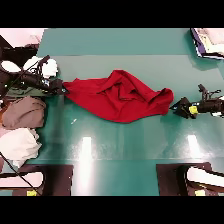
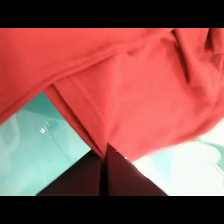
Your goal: Fold the shirts.
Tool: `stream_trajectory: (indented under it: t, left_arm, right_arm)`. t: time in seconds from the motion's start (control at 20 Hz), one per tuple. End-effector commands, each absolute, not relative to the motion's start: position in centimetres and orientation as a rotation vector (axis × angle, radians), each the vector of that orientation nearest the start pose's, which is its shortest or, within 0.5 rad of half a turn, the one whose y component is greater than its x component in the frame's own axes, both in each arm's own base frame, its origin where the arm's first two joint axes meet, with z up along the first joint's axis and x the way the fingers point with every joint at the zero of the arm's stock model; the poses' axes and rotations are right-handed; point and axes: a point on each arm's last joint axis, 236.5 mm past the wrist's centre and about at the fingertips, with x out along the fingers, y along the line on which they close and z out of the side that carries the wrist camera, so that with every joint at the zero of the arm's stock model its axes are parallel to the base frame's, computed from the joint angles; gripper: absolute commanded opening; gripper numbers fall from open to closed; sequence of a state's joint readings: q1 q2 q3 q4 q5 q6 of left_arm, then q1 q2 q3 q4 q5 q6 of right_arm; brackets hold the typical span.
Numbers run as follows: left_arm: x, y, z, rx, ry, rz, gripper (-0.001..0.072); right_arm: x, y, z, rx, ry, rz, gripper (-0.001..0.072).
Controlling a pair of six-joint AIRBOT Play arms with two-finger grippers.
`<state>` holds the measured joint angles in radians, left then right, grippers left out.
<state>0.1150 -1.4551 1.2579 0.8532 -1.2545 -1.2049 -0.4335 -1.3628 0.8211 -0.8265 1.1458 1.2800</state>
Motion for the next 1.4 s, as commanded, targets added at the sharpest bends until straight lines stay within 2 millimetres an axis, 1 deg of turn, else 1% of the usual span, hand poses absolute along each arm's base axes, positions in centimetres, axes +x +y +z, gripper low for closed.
stream_trajectory:
  t: [0.0,0.15,0.2,0.25,0.3,0.35,0.4,0.45,0.55,0.65,0.7,0.75,0.8,0.85,0.95,1.0,1.1,1.15,1.25,1.35]
  left_arm:
    - [41.2,-10.0,2.4,-0.459,1.234,-0.515,0.0022]
    - [41.3,-10.0,2.4,-0.461,1.233,-0.512,0.0023]
    - [41.3,-10.0,2.4,-0.461,1.233,-0.512,0.0023]
    - [41.2,-10.0,2.4,-0.461,1.235,-0.513,0.0022]
    - [41.2,-10.1,2.4,-0.461,1.237,-0.515,0.0023]
    - [41.1,-10.1,2.4,-0.461,1.239,-0.515,0.0023]
    - [41.1,-10.1,2.3,-0.461,1.240,-0.516,0.0023]
    - [41.0,-10.1,2.4,-0.461,1.244,-0.520,0.0023]
    - [40.6,-10.2,2.5,-0.460,1.254,-0.529,0.0022]
    - [40.6,-10.4,3.5,-0.448,1.252,-0.549,0.0022]
    - [40.7,-10.5,4.5,-0.441,1.245,-0.562,0.0022]
    - [41.0,-10.6,6.1,-0.429,1.230,-0.577,0.0022]
    - [41.6,-10.6,8.3,-0.416,1.199,-0.588,0.0022]
    - [42.3,-10.7,10.9,-0.402,1.155,-0.603,0.0022]
    - [43.6,-11.2,17.7,-0.365,1.018,-0.636,0.0022]
    - [44.0,-11.4,21.4,-0.344,0.933,-0.649,0.0023]
    - [44.2,-11.4,29.5,-0.287,0.735,-0.647,0.0022]
    - [43.9,-11.5,33.0,-0.263,0.644,-0.642,0.0023]
    - [42.1,-11.4,40.0,-0.243,0.433,-0.615,0.0022]
    - [39.3,-10.9,45.2,-0.226,0.264,-0.576,0.0022]
  right_arm:
    - [33.8,1.3,-8.6,0.883,1.354,0.136,0.0409]
    - [34.1,3.0,-9.3,0.841,1.372,0.160,0.0407]
    - [34.3,3.3,-9.4,0.827,1.369,0.163,0.0322]
    - [34.4,3.5,-9.3,0.817,1.363,0.165,0.0256]
    - [34.6,3.5,-9.2,0.812,1.356,0.165,0.0226]
    - [34.5,3.5,-9.1,0.809,1.357,0.168,0.0147]
    - [34.3,3.7,-8.9,0.807,1.361,0.179,0.0033]
    - [34.3,3.5,-8.6,0.804,1.358,0.181,0.0015]
    - [34.4,3.0,-7.2,0.791,1.323,0.182,0.0014]
    - [34.9,2.2,-4.8,0.772,1.247,0.175,0.0013]
    - [35.0,1.7,-3.3,0.760,1.207,0.174,0.0013]
    - [35.3,1.2,-1.2,0.744,1.165,0.183,0.0013]
    - [35.6,0.9,1.1,0.719,1.122,0.200,0.0013]
    - [36.3,0.7,4.1,0.687,1.064,0.215,0.0013]
    - [37.8,0.2,10.7,0.621,0.926,0.229,0.0012]
    - [38.5,-0.2,14.4,0.585,0.844,0.229,0.0013]
    - [39.4,-0.6,21.1,0.530,0.701,0.229,0.0013]
    - [39.6,-0.6,24.7,0.486,0.625,0.238,0.0012]
    - [39.0,-0.4,31.9,0.404,0.476,0.248,0.0012]
    - [37.3,0.3,38.7,0.315,0.324,0.258,0.0012]
